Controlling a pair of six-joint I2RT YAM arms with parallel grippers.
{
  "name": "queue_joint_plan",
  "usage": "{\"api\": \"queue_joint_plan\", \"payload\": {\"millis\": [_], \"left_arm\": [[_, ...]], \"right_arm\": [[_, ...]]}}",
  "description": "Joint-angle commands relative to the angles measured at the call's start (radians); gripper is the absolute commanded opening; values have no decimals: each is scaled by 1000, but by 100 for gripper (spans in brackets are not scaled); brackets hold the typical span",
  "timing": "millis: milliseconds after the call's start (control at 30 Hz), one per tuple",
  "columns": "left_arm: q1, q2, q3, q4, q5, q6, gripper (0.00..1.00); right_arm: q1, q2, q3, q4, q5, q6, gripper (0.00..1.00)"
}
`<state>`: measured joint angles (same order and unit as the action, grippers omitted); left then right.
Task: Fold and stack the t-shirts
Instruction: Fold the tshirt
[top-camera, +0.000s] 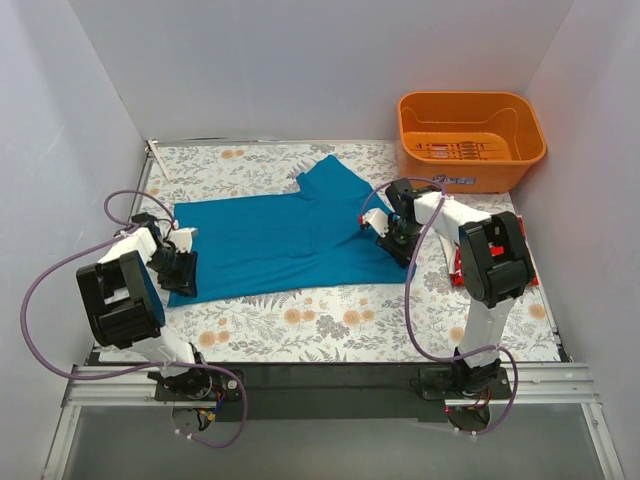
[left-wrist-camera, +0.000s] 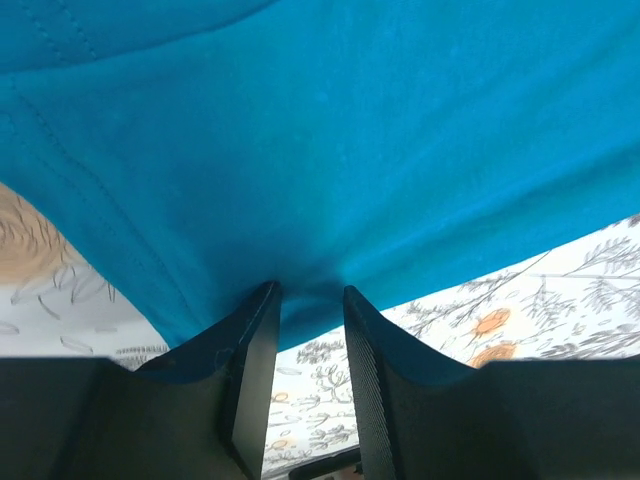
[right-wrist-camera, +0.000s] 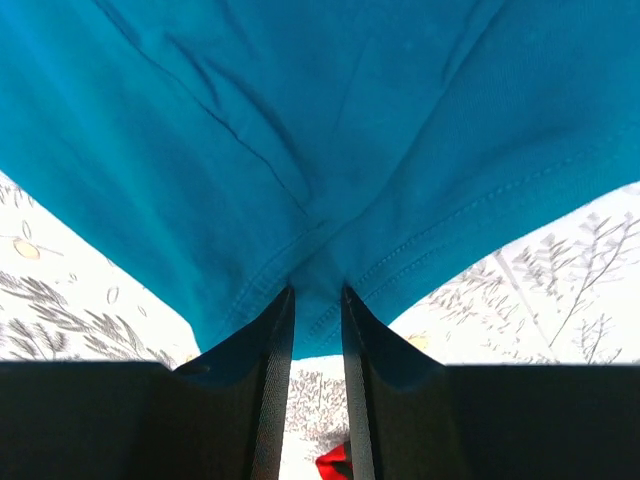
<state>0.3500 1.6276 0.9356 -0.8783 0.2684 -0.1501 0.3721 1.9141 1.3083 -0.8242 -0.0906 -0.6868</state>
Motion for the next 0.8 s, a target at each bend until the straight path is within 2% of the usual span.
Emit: {"api": "queue_joint_plan", "payload": {"millis": [0, 133, 267, 300, 433, 467, 533, 567, 667, 700, 767], "left_arm": [[27, -57, -81, -16, -92, 61, 31], [26, -113, -104, -63, -52, 81, 29], [26, -147, 0, -96, 58, 67, 33], [26, -141, 82, -96, 119, 57, 34], [27, -75, 241, -24, 178, -29, 40], [29, -65, 264, 20, 184, -37, 42], [30, -31, 314, 68, 205, -74, 44], [30, -17, 334, 97, 215, -84, 45], [30, 53, 420, 143, 242, -161, 47], [32, 70, 445, 151, 242, -193, 47], [30, 122, 505, 176, 226, -230, 48]], "right_arm": [[17, -51, -104, -3, 60, -49, 31], [59, -144, -179, -45, 2, -42, 31], [60, -173, -51, -90, -57, -8, 34], [50, -165, -9, -89, -81, -3, 35], [11, -71, 280, -81, -141, 74, 41], [4, -40, 410, -81, -150, 98, 41], [-13, 58, 526, -75, -176, 153, 42], [-16, 125, 639, -58, -185, 168, 42], [-19, 274, 797, -24, -195, 222, 42], [-21, 308, 895, -21, -196, 231, 42], [-22, 394, 957, 11, -201, 240, 42]]}}
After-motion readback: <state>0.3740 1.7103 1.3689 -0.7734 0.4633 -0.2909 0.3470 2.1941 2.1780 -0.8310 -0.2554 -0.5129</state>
